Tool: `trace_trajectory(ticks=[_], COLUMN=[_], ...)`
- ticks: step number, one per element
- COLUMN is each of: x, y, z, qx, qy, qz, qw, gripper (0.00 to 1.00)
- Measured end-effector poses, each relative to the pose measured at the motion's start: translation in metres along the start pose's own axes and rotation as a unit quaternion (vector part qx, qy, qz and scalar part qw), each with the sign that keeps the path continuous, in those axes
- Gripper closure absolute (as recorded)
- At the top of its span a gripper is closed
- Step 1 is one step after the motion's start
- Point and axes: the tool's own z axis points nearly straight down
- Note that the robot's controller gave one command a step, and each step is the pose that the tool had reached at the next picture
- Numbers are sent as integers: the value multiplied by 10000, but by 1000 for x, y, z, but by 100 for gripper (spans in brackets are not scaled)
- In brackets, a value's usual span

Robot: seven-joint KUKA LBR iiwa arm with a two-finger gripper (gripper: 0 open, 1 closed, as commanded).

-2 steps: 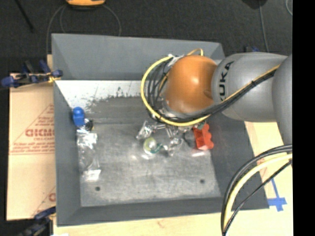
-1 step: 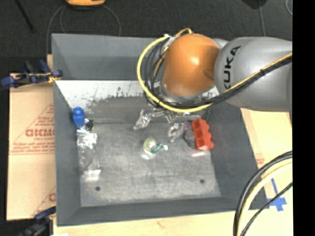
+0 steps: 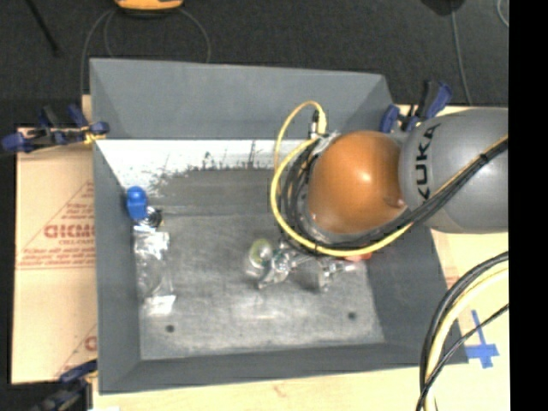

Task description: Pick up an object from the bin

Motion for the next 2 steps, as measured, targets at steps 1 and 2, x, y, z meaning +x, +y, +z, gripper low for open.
trace_trajectory(ticks=[1,2], x=[-66,0], y=[-63,-19], z=[-87,-21], qx=[78,-12], qy=[-16,10], qz=[680,-766], qw=[9977,9971], gripper=[0,0])
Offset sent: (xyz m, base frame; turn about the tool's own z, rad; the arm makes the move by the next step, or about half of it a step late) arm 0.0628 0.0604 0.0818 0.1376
